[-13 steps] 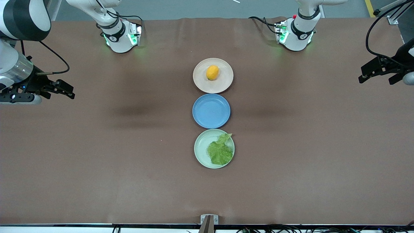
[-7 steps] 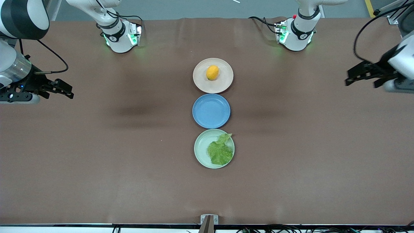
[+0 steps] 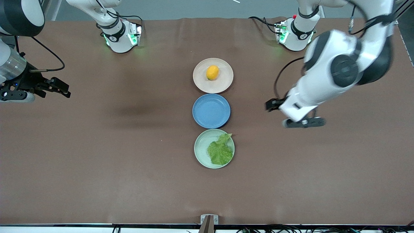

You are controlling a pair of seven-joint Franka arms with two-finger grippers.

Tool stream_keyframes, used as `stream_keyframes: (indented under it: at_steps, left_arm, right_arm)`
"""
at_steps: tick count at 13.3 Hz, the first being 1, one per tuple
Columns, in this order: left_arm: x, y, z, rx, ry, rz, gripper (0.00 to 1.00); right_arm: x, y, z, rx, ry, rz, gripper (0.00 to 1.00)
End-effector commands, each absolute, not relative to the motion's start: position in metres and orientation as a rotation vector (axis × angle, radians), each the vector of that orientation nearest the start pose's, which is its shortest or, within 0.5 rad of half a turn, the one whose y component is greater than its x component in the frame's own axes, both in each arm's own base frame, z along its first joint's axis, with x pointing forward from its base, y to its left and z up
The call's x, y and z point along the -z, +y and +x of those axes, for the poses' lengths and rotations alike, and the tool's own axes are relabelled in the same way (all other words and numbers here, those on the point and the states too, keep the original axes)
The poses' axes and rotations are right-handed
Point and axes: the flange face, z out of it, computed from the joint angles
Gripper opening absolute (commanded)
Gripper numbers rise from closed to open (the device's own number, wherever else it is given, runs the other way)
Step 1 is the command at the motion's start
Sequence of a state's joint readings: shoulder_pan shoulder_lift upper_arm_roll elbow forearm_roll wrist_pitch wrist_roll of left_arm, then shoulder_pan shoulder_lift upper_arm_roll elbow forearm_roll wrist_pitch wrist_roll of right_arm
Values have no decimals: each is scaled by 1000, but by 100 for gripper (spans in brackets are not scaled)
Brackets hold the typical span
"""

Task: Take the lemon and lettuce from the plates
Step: 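Reach the left gripper to the lettuce while the right gripper moves out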

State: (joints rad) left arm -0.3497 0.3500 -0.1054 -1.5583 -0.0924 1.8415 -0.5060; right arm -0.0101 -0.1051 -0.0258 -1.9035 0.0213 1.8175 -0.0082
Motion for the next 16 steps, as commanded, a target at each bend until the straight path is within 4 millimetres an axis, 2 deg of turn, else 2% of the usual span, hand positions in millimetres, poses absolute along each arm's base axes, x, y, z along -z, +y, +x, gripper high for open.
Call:
stream_keyframes:
  at_steps: [1,4,7,8,9,11,13,14,16]
  left_arm:
    - [-395,-340,595,-111,-251,-3235,100]
    - [-336,-382,597,-36,-384,-3267,100]
    - [-292,-392,617,106,-555,-3315,100]
    - [-285,-393,626,163,-600,-3332,100]
    - [-277,-395,635,204,-648,-3342,100]
    - [-263,-400,648,258,-718,-3357,100]
    - [-246,-403,652,292,-770,-3367,100]
    - [-240,-408,650,306,-768,-3375,100]
    - [-233,-412,647,295,-763,-3374,97]
  right_arm:
    - [-542,-17,536,13,48,-3127,100]
    - [-522,-16,553,-23,37,-3127,100]
    - [-468,-6,594,-158,12,-3123,100]
    - [-459,-2,595,-195,25,-3108,100]
    - [-457,23,591,-236,40,-3064,100]
    - [-455,63,580,-281,332,-3021,100]
    - [-450,137,557,-299,440,-3035,100]
    - [-448,166,544,-292,508,-3034,100]
    - [-440,240,512,-245,603,-3030,100]
